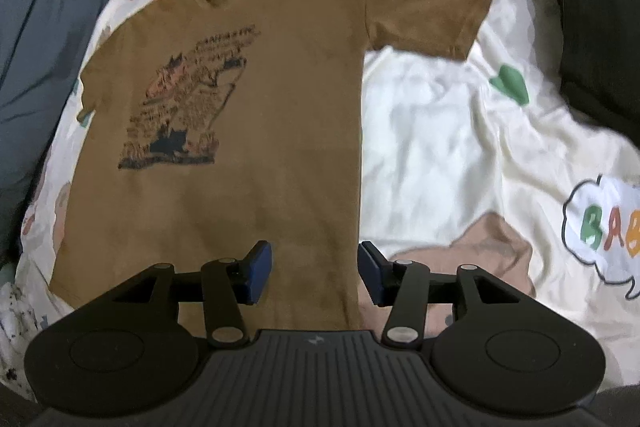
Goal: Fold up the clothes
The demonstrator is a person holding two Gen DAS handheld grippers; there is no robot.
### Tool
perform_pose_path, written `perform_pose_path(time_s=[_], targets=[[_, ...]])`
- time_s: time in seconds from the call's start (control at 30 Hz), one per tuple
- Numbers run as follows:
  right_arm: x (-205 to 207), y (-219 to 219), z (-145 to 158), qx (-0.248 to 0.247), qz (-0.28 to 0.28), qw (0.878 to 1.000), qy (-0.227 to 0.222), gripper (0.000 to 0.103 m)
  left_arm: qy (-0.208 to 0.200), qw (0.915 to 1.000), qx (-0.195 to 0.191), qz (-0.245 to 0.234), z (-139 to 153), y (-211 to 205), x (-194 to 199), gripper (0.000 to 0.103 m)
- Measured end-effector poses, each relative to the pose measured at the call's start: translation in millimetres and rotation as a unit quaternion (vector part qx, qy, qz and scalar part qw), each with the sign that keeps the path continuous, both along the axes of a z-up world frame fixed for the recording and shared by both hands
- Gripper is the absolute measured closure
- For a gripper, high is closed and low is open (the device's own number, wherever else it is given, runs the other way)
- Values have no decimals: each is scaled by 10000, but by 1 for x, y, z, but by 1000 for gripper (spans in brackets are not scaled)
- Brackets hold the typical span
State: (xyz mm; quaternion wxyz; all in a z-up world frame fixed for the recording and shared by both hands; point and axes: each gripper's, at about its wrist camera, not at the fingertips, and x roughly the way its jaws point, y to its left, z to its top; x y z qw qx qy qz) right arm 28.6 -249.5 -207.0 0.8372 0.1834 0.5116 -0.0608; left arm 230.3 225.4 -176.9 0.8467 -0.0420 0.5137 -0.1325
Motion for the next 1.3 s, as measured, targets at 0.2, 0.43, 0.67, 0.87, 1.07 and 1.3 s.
perform_pose_path(time_s=[0.2,0.43,0.67,0.87,1.07,1.3], targets=[[11,5,3,-212,127,9996,-97,50,-228,9997,36,-93,-4,-7,7,38],[22,-12,1,-469,-219,9981,-347,50,-276,9996,3,-90,-20,-6,32,39],[35,-43,11,-665,-688,9936,-600,51,-317,9994,142,-23,1,3,84,40],[53,-60,20,-800,-738,9908,-808,51,-589,9979,256,-29,45,-7,129,40],[72,-79,15,-882,-722,9901,-821,54,-742,9969,246,-116,77,-43,175,40],[85,-108,-4,-855,-835,9903,-706,70,-728,9966,-144,-349,63,-114,209,40]])
